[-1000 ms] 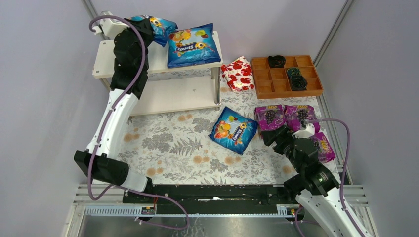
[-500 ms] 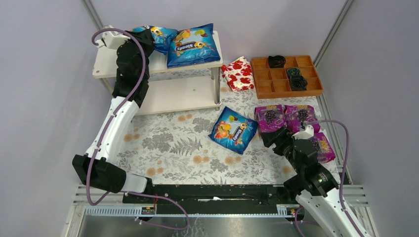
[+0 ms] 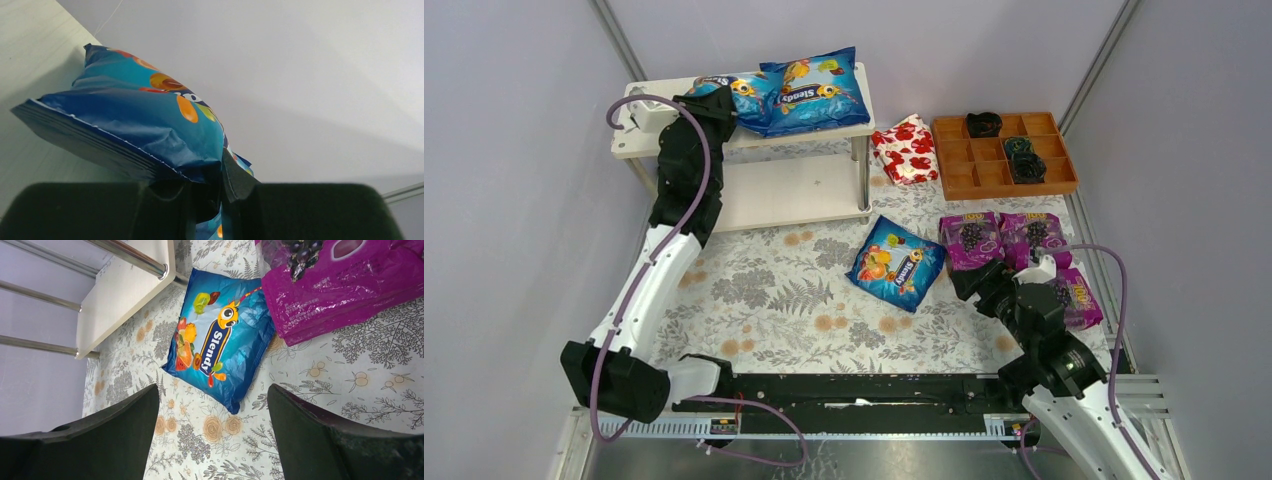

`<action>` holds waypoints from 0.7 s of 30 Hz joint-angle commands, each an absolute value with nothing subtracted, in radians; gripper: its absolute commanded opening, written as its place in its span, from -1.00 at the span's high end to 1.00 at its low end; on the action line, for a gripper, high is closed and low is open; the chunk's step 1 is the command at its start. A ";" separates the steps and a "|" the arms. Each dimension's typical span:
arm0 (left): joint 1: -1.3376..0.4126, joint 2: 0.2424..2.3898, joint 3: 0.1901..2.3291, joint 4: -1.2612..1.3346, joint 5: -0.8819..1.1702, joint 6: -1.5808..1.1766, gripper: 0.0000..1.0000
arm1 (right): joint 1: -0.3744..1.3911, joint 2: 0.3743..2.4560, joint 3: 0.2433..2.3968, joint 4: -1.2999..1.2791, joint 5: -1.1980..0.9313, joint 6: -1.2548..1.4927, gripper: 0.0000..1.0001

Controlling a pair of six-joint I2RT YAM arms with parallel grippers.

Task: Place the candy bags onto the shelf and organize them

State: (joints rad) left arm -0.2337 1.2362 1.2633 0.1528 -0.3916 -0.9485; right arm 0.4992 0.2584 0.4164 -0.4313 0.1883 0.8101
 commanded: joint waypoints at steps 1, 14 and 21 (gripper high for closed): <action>-0.232 1.193 1.263 0.233 -0.328 -1.008 0.65 | 0.497 0.266 0.398 -0.392 0.168 0.827 -0.72; -0.232 1.144 1.200 0.070 -0.194 -1.019 -0.50 | 0.498 0.256 0.374 -0.387 0.152 0.838 -0.72; -0.212 1.125 1.294 -0.268 -0.091 -0.786 -0.97 | 0.498 0.237 0.341 -0.376 0.132 0.843 -0.72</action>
State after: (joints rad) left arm -0.2321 1.1336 1.1950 -0.0601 -0.1814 -0.9634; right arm 0.4992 0.2565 0.3565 -0.4141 0.1539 0.8310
